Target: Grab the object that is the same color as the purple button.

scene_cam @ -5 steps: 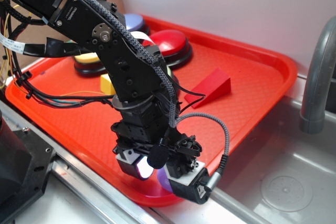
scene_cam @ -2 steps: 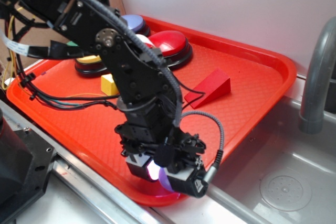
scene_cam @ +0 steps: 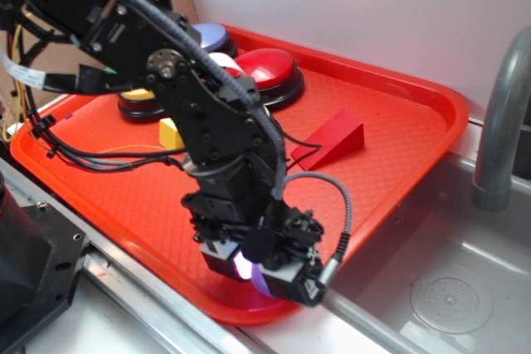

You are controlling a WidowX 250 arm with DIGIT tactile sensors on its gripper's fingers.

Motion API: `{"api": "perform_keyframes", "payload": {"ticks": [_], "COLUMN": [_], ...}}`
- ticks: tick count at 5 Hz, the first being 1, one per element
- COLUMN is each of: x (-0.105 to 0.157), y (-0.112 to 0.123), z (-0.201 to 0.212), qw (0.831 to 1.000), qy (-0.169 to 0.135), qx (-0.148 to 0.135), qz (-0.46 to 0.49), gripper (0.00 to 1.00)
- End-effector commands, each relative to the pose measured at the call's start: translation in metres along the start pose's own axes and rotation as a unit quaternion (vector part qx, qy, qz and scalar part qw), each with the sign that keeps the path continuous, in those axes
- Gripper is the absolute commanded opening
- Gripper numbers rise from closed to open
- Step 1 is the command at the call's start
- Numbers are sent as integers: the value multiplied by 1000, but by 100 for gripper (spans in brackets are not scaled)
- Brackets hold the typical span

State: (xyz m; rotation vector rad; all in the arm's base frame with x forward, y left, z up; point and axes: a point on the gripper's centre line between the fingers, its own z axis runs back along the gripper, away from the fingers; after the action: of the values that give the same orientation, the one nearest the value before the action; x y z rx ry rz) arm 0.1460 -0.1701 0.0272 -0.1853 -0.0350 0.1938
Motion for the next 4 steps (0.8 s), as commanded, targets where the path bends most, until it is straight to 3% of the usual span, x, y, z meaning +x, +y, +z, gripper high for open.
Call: {"api": "perform_keyframes", "payload": {"ticks": [1,3,4], "x": [17,38,46], "y": [25,83,103], "z": [83,134,140], "qw": [997,993,988], "qy": [-56,-64,-68], "qx": [36,60,82], "qz": [32,82,113], "gripper": [0,0,0]}}
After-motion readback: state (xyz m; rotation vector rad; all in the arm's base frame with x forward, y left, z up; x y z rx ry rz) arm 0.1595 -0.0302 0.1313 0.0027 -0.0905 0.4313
